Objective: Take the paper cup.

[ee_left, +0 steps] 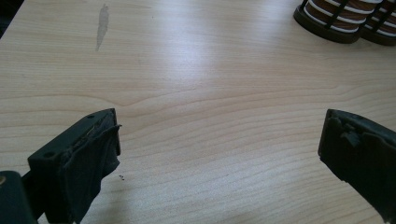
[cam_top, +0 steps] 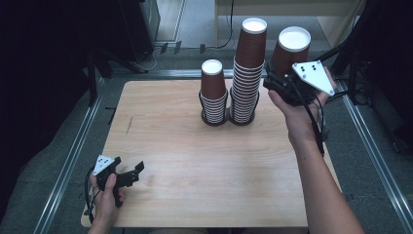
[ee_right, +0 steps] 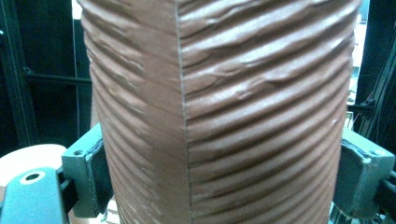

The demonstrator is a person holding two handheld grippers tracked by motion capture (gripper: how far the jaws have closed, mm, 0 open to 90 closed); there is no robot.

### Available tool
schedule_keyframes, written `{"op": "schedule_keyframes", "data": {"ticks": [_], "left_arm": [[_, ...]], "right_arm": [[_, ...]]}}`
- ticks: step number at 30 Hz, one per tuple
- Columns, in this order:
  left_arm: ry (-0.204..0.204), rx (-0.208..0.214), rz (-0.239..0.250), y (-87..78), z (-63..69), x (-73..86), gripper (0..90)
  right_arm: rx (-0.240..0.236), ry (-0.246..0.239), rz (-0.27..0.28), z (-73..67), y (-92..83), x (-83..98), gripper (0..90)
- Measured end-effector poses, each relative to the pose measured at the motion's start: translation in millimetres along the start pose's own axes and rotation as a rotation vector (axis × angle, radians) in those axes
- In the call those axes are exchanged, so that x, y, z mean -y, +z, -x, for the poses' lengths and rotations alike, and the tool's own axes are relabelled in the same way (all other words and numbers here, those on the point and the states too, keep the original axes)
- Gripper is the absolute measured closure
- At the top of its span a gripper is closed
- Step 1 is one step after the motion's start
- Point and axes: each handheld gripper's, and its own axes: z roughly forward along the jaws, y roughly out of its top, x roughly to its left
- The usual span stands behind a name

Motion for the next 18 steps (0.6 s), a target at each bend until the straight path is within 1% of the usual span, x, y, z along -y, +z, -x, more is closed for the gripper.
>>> {"op": "schedule_keyframes", "data": {"ticks": [4,6,8,10,11,12,13,14,18], "left_arm": [[0.014,-0.011,0.006,-0.9,1.1,0.1,0.0],[0.020,-0.016,0.010,-1.1,1.9,0.0,0.0],[0.022,-0.018,0.011,-1.2,2.1,-0.1,0.0],[0.024,-0.024,0.011,-1.4,2.5,-0.2,0.0],[0.031,-0.036,0.012,-1.6,3.7,-0.4,0.0],[0.037,-0.040,0.011,-1.6,4.3,-0.6,0.0],[0.042,-0.043,0.011,-1.5,5.4,-0.9,0.0],[0.049,-0.046,0.011,-1.9,5.9,-1.4,0.0],[0.059,-0.055,0.033,-2.8,9.5,-7.0,0.0]], "right_arm": [[-0.009,0.012,-0.007,2.4,-9.1,9.8,11.8],[-0.002,-0.003,-0.021,4.0,-14.5,18.0,11.7],[0.003,-0.007,-0.027,4.7,-16.2,21.2,11.7],[0.013,-0.011,-0.045,6.5,-19.3,29.3,11.7],[0.014,-0.007,-0.048,7.1,-20.2,32.3,11.8],[0.018,-0.006,-0.062,9.0,-22.7,41.5,11.8],[0.018,-0.006,-0.062,9.0,-22.7,41.5,11.8],[0.020,-0.004,-0.065,9.7,-23.6,45.7,11.8],[0.022,-0.006,-0.083,12.0,-27.9,62.5,11.8]]}}
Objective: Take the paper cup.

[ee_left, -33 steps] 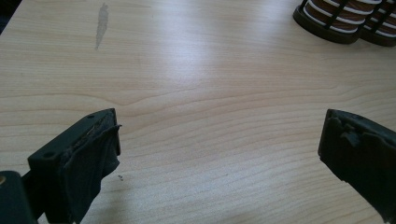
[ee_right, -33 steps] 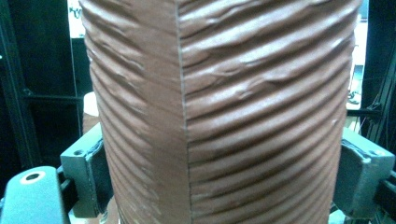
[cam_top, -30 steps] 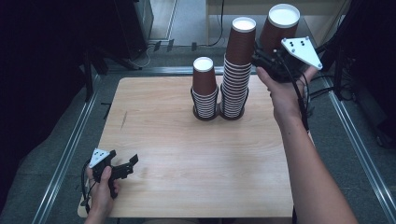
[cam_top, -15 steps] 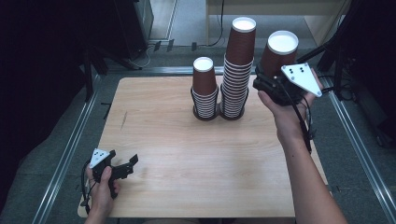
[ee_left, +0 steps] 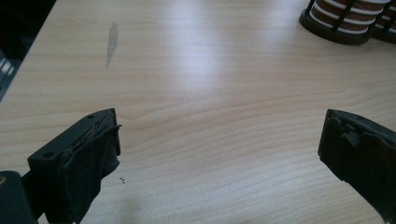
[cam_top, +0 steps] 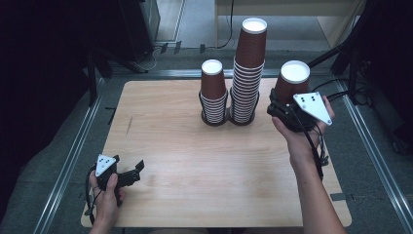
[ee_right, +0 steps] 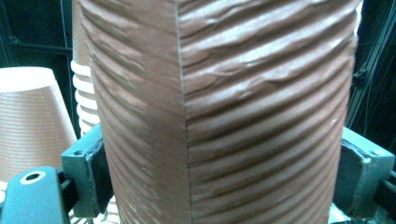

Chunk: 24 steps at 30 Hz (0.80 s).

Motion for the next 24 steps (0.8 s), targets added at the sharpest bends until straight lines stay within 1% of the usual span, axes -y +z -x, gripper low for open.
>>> {"op": "schedule_keyframes", "data": {"ticks": [2,3,4,5,9,11,12,13,14,17,19,20,21,22,23,24], "left_arm": [[0.014,-0.005,0.009,1.0,2.9,-3.2,0.0],[0.026,-0.007,0.009,1.3,4.4,-4.8,0.0],[0.031,-0.003,0.020,1.1,7.9,-7.8,0.0],[0.031,-0.003,0.020,1.1,7.9,-7.8,0.0],[0.053,0.000,0.040,-0.3,17.3,-17.7,0.0],[0.058,0.002,0.046,0.1,21.3,-22.1,0.0],[0.060,0.002,0.052,0.6,23.8,-24.3,0.0],[0.067,0.007,0.057,2.9,29.6,-28.9,0.0],[0.067,0.007,0.057,2.9,29.6,-28.9,0.0],[0.091,0.016,0.058,8.3,39.9,-36.5,0.0],[0.096,0.032,0.065,12.4,47.5,-42.4,0.0],[0.094,0.044,0.075,16.2,54.9,-47.8,0.0],[0.094,0.044,0.075,16.2,54.9,-47.8,0.0],[0.098,0.056,0.082,19.9,61.6,-52.7,0.0],[0.104,0.058,0.085,21.7,65.2,-55.2,0.0],[0.111,0.060,0.090,23.8,70.2,-58.4,0.0]], "right_arm": [[-0.010,0.002,-0.013,1.6,-1.3,8.0,11.8],[-0.013,0.007,-0.020,2.4,-2.1,11.5,11.8],[-0.017,0.020,-0.029,4.0,-4.2,17.7,11.8],[-0.017,0.020,-0.029,4.0,-4.2,17.7,11.8],[-0.025,0.022,-0.037,6.6,-8.2,28.2,11.9],[-0.024,0.026,-0.033,8.2,-9.4,31.8,11.9],[-0.006,0.022,-0.032,9.1,-10.7,35.8,12.1],[-0.014,0.023,-0.035,9.6,-11.4,37.1,12.1],[-0.014,0.023,-0.035,9.6,-11.4,37.1,12.1],[-0.033,0.032,-0.047,10.8,-14.0,44.2,11.9],[-0.036,0.040,-0.038,12.2,-16.7,48.7,12.0],[-0.039,0.043,-0.028,13.9,-18.9,52.6,11.9],[-0.039,0.043,-0.028,13.9,-18.9,52.6,11.9],[-0.036,0.041,-0.027,14.4,-19.5,54.2,11.9],[-0.041,0.039,-0.043,15.7,-20.0,58.5,11.8],[-0.041,0.039,-0.043,15.7,-20.0,58.5,11.8]]}}
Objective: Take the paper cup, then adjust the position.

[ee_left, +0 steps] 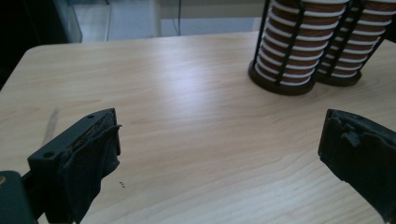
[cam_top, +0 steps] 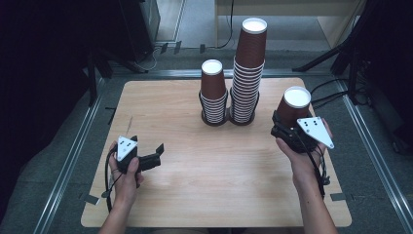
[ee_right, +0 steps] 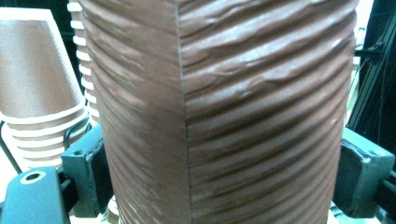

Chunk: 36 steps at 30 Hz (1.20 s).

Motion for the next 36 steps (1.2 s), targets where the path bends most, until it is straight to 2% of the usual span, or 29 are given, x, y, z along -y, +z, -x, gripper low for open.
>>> {"op": "schedule_keyframes", "data": {"ticks": [4,6,8,10,12,15,18,21,26,29,31,33,36], "left_arm": [[0.024,0.018,0.023,9.7,17.5,-14.3,0.0],[0.047,0.049,0.031,12.3,25.6,-20.0,0.0],[0.067,0.086,0.039,13.2,31.9,-23.1,0.0],[0.060,0.107,0.047,13.6,34.3,-24.0,0.0],[0.046,0.127,0.052,14.1,36.3,-25.3,0.0],[0.040,0.149,0.059,13.0,39.6,-27.0,0.0],[0.042,0.169,0.057,12.8,43.5,-29.6,0.0],[0.014,0.211,0.056,11.9,45.0,-31.4,0.0],[0.026,0.251,0.037,12.4,52.6,-31.3,0.0],[0.041,0.269,0.032,12.4,59.0,-32.7,0.0],[0.023,0.280,0.040,11.5,61.3,-33.7,0.0],[-0.006,0.313,0.056,10.2,62.7,-34.8,0.0],[0.000,0.324,0.059,9.3,67.6,-35.6,0.0]], "right_arm": [[-0.007,-0.023,-0.035,0.2,-0.3,7.0,11.6],[-0.012,-0.044,-0.041,-1.1,-1.2,10.6,11.5],[-0.023,-0.043,-0.039,-3.1,-2.0,15.1,11.6],[-0.045,-0.054,-0.044,-5.5,-0.4,19.6,11.6],[-0.047,-0.083,-0.047,-8.4,0.2,23.1,11.6],[-0.061,-0.101,-0.056,-15.5,1.4,29.4,11.6],[-0.072,-0.145,-0.069,-25.1,2.6,35.7,11.6],[-0.085,-0.185,-0.071,-35.4,2.8,39.4,11.6],[-0.104,-0.241,-0.049,-50.4,4.2,43.3,11.7],[-0.117,-0.301,-0.039,-59.3,4.9,46.1,11.6],[-0.111,-0.331,-0.042,-64.1,5.1,48.1,11.6],[-0.111,-0.349,-0.043,-68.4,5.8,49.8,11.7],[-0.126,-0.380,-0.029,-77.4,6.9,53.6,11.7]]}}
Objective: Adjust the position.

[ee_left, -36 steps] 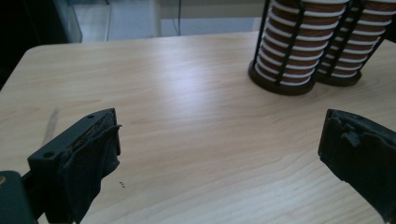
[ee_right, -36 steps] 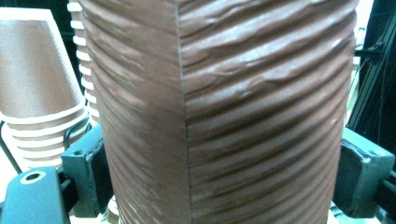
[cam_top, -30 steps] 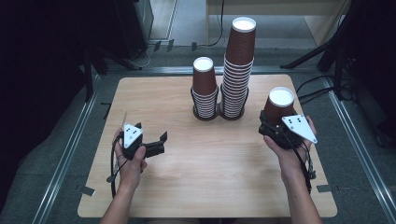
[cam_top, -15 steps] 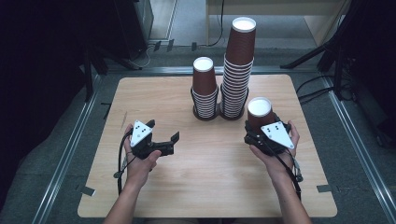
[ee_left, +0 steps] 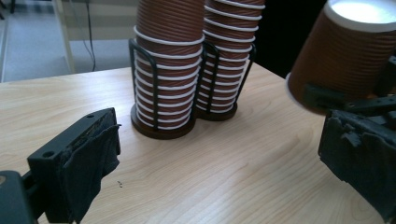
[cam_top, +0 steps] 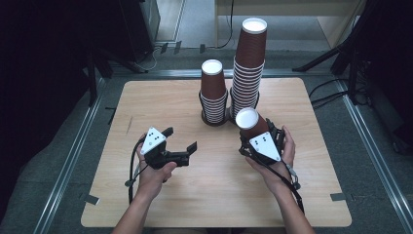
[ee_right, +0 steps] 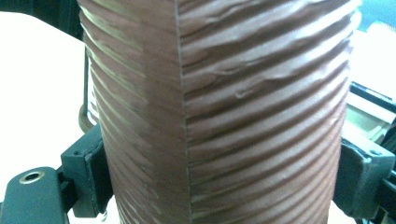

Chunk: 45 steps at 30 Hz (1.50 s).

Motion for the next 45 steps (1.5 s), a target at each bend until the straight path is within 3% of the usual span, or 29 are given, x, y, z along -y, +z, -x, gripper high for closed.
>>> {"op": "schedule_keyframes", "data": {"ticks": [5,11,12,14,26,45], "left_arm": [[0.012,0.026,-0.001,0.6,7.6,-2.9,0.0],[0.017,0.089,0.003,0.7,15.1,-4.5,0.0],[0.017,0.094,0.003,1.1,16.1,-4.4,0.0],[0.021,0.107,-0.007,2.3,18.4,-4.1,0.0],[0.045,0.147,-0.024,7.4,29.4,-1.4,0.0],[0.080,0.199,-0.018,7.8,37.7,0.2,4.9]], "right_arm": [[-0.023,-0.060,0.019,-12.3,1.9,-0.7,11.6],[-0.068,-0.129,0.044,-30.0,2.9,-3.3,11.6],[-0.070,-0.165,0.053,-34.7,2.5,-3.8,11.6],[-0.080,-0.190,0.073,-39.7,1.6,-4.6,11.6],[-0.123,-0.285,0.127,-57.1,-2.7,-8.7,11.4],[-0.215,-0.324,0.210,-72.5,-9.8,-13.9,11.0]]}}
